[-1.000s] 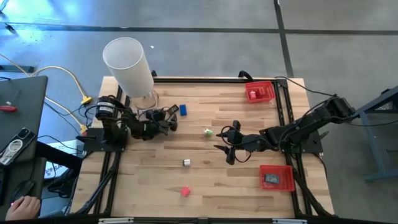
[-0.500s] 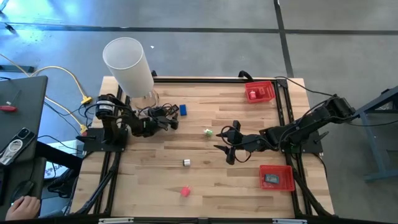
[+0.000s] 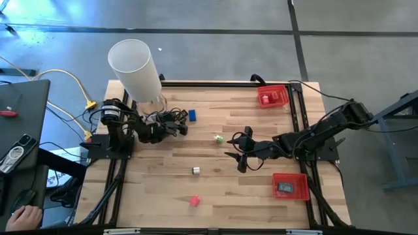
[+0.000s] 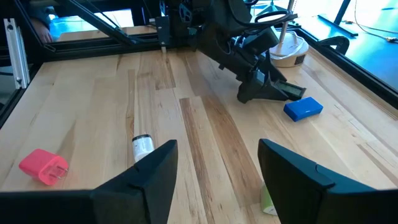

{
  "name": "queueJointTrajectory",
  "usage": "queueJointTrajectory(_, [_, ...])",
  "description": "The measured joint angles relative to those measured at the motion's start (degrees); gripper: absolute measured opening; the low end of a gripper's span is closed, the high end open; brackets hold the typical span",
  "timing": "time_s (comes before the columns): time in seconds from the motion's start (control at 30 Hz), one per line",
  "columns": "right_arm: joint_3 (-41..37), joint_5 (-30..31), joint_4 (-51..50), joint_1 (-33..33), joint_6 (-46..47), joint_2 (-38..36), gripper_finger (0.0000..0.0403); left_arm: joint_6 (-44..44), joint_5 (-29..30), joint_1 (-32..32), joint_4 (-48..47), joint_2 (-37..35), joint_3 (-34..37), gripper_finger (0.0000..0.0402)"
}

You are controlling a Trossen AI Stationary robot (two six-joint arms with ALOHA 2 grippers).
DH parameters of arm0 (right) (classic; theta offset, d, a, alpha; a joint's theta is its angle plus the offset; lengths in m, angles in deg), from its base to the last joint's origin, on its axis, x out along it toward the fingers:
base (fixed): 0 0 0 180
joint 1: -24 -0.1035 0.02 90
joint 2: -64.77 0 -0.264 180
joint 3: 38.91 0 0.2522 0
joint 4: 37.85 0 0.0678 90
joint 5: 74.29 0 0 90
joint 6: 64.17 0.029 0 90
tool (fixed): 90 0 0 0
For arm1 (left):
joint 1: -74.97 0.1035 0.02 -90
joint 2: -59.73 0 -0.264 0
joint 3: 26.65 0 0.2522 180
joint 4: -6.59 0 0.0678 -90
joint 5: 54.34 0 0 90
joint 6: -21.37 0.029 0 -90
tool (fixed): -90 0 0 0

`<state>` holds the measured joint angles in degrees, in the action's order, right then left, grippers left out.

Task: Pick & Place Office items
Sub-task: Put the black digital clock into the bottom red basket

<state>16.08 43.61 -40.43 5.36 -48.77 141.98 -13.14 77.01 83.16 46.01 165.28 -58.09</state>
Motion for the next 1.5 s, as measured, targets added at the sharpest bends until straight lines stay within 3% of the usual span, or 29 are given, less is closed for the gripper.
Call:
queueJointTrajectory(0.4, [0.0, 0.0, -0.3, 0.0, 0.0, 0.0, 0.0212, -3.7, -0.5, -0.4, 0.3, 0.0, -0.1, 0.0145])
queueJointTrajectory(1.03, [0.0, -1.4, -0.2, 0.0, -0.2, 0.0, 0.0212, -2.8, -1.1, -3.3, 0.4, 0.0, -0.2, 0.0145])
queueJointTrajectory(1.23, [0.0, -1.4, -0.2, 0.0, -0.2, 0.0, 0.0212, 3.2, -1.3, -7.6, 3.5, 0.1, -0.2, 0.0145])
queueJointTrajectory(1.5, [0.0, -1.3, -0.2, 0.0, -0.2, 0.0, 0.0212, 3.4, 0.0, -8.5, 3.5, 0.1, -0.2, 0.0145])
